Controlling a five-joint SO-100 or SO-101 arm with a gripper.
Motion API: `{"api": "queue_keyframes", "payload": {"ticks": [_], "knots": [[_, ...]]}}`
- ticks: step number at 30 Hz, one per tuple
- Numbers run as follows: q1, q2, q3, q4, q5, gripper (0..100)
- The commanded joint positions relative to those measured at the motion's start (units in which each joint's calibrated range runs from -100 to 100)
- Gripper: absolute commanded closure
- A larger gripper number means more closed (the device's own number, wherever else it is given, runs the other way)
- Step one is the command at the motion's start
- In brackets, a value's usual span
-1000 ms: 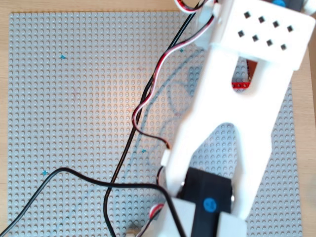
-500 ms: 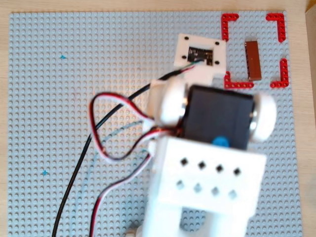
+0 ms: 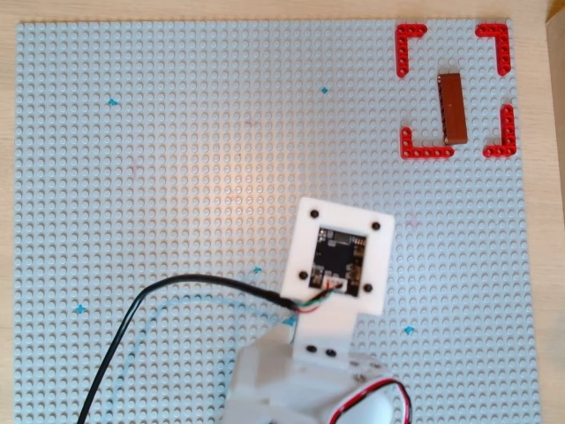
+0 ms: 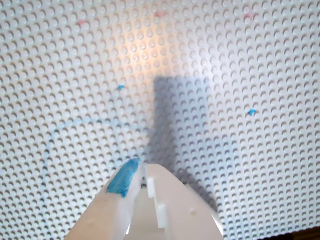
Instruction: Grab and store lego
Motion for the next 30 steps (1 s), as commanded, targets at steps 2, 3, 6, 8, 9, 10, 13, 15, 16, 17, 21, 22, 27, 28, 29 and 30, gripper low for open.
{"api": "queue_keyframes", "payload": {"ticks": [2, 3, 6, 8, 9, 10, 13, 15, 16, 17, 21, 22, 27, 28, 29, 30], "knots": [[-2.35, -13.57, 6.02, 0.26, -0.59, 99], [-3.02, -16.11, 7.66, 0.26, -1.27, 99], [-6.66, -23.47, 12.74, 0.17, -2.84, 99], [-8.59, -25.42, 15.46, -0.01, -3.41, 99], [-9.25, -24.91, 16.19, -0.88, -3.46, 99], [-9.92, -24.66, 17.28, -2.27, -3.62, 99], [-10.74, -24.40, 21.27, -5.23, -3.78, 99], [-10.66, -24.40, 22.36, -6.02, -3.46, 99], [-10.59, -24.40, 22.36, -6.02, -3.41, 99], [-10.59, -24.40, 22.36, -6.02, -3.41, 99], [-10.59, -24.40, 22.36, -6.02, -3.36, 99], [-10.59, -24.40, 22.36, -6.02, -3.31, 99], [-10.74, -24.57, 22.36, -6.02, -3.31, 99], [-10.81, -24.57, 22.36, -6.02, -3.31, 99], [-10.89, -24.57, 22.36, -6.11, -3.31, 99], [-11.11, -24.57, 22.36, -6.11, -3.25, 99]]}}
